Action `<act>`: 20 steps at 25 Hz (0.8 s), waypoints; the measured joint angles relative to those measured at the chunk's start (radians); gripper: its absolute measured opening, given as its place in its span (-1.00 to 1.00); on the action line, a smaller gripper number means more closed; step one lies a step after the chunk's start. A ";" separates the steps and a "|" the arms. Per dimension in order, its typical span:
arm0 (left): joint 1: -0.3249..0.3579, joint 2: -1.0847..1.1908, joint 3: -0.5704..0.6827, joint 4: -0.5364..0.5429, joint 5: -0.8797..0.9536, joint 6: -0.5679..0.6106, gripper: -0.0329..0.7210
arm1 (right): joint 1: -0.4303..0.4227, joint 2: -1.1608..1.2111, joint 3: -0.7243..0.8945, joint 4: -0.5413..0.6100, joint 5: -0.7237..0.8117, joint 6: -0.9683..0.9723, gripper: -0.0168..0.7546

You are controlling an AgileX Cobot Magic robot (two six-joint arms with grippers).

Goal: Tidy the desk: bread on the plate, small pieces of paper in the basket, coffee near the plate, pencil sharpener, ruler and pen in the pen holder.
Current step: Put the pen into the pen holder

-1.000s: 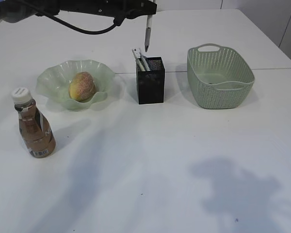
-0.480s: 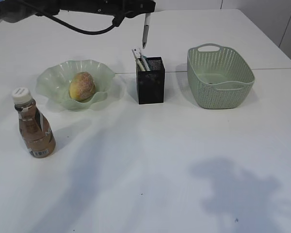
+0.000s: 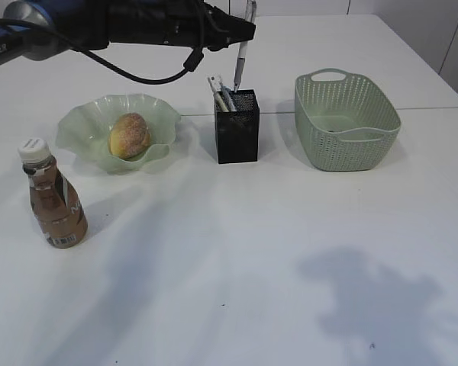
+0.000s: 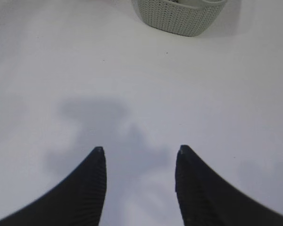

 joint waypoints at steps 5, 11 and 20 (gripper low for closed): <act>0.000 0.029 0.000 -0.009 0.006 0.046 -0.66 | 0.000 0.000 0.000 0.000 0.000 0.000 0.05; 0.000 0.071 0.000 -0.032 0.026 0.098 -0.66 | 0.000 0.000 0.000 0.000 0.000 0.000 0.05; 0.000 0.107 0.000 -0.063 0.026 0.135 -0.66 | 0.000 0.000 0.000 0.000 0.000 -0.002 0.05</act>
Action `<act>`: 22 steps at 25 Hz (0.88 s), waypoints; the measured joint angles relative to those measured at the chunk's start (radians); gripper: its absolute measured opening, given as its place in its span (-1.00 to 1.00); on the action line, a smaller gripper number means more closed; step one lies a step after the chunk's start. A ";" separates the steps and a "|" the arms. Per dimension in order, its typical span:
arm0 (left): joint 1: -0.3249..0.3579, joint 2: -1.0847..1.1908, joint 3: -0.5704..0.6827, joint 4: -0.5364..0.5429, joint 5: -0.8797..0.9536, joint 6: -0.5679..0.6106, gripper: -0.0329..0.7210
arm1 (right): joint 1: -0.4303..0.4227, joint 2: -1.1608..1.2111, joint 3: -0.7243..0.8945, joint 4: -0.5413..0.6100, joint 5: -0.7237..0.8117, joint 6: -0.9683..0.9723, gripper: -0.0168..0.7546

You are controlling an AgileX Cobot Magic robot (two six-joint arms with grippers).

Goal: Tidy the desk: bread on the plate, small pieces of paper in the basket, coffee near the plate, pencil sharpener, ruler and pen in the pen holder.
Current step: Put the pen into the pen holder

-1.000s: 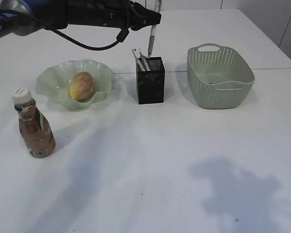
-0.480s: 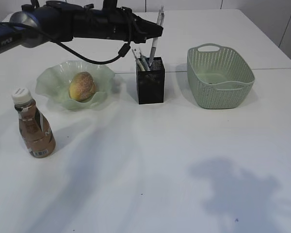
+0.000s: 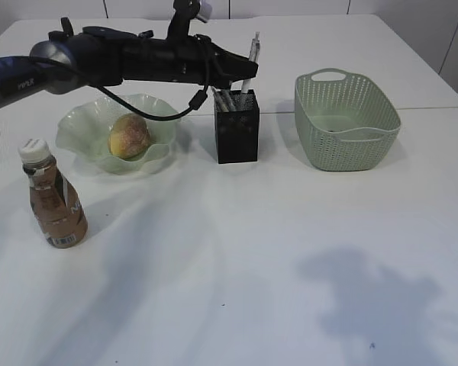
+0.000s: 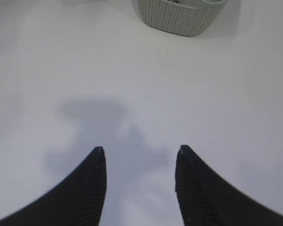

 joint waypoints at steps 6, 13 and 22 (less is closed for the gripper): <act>0.000 0.026 0.000 -0.015 0.006 0.002 -0.66 | 0.000 0.000 0.000 0.000 -0.002 0.000 0.05; 0.000 0.034 0.000 -0.019 0.008 0.002 -0.66 | 0.000 0.000 0.000 0.000 -0.002 -0.002 0.05; 0.000 0.043 0.000 -0.010 0.028 0.002 -0.65 | 0.000 0.000 0.000 0.000 -0.002 -0.002 0.05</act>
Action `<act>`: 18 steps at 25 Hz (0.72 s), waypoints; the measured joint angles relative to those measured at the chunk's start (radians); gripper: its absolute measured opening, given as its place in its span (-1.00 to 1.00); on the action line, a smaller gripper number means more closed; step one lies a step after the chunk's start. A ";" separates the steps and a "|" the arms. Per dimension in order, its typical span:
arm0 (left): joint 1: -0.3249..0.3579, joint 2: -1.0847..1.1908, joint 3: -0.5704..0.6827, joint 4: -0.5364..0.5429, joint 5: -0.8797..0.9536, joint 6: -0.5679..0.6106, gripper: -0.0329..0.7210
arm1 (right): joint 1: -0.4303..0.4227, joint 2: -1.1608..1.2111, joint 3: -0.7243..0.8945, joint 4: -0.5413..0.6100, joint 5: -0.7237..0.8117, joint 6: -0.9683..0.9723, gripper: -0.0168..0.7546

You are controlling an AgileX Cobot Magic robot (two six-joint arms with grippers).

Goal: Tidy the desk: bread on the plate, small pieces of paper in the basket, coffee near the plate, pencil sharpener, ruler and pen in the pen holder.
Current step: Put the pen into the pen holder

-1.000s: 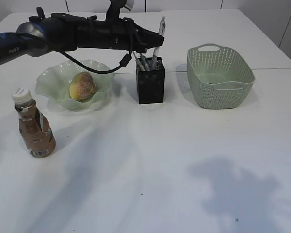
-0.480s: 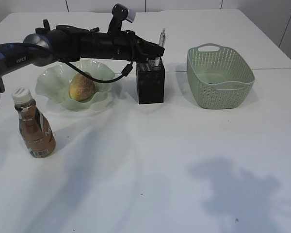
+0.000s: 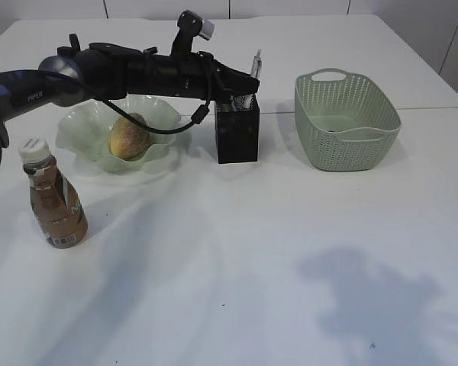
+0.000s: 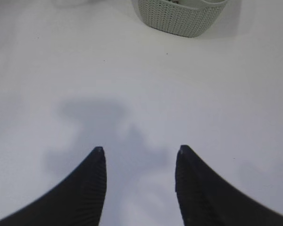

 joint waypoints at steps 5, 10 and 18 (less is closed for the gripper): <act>0.005 0.000 0.000 0.012 0.002 0.000 -0.64 | 0.000 0.000 0.000 0.000 -0.013 0.000 0.05; 0.025 0.000 0.000 0.013 0.019 -0.010 -0.59 | 0.000 0.000 0.000 0.000 -0.019 0.000 0.05; 0.042 0.000 0.000 0.015 0.035 -0.018 -0.26 | 0.000 0.000 0.000 0.000 -0.021 0.000 0.05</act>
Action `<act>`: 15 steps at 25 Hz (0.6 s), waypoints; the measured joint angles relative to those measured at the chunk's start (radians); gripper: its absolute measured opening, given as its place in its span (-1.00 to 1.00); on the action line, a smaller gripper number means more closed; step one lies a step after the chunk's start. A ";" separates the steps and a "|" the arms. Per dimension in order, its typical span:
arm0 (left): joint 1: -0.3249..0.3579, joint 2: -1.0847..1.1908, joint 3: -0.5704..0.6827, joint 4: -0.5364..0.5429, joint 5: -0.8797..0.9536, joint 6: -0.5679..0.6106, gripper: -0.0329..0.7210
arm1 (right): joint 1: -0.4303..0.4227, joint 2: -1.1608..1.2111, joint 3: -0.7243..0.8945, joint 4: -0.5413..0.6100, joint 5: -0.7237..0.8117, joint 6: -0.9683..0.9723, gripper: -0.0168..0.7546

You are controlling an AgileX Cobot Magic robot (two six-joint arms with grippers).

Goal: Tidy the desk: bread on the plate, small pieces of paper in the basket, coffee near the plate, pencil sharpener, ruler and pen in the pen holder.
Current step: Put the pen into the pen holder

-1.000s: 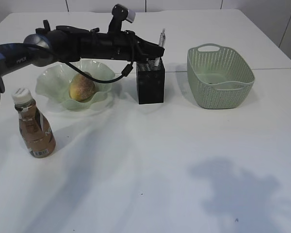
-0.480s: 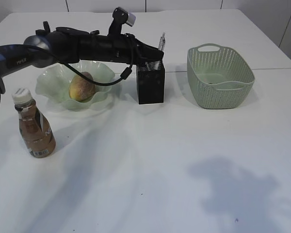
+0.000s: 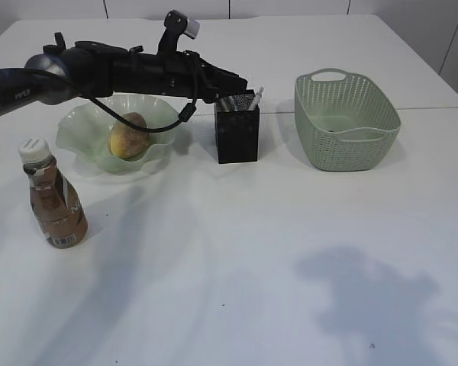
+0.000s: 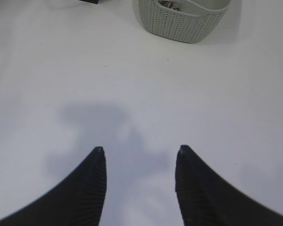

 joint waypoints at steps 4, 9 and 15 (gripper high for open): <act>0.000 0.000 0.000 0.000 0.002 -0.010 -0.18 | 0.000 0.000 0.000 0.000 0.000 0.000 0.05; 0.000 0.000 0.000 0.002 0.021 -0.025 -0.18 | 0.000 0.000 0.000 0.000 0.000 0.000 0.05; 0.001 0.000 0.000 0.005 0.023 -0.053 -0.18 | 0.000 0.000 0.000 0.000 0.000 0.000 0.05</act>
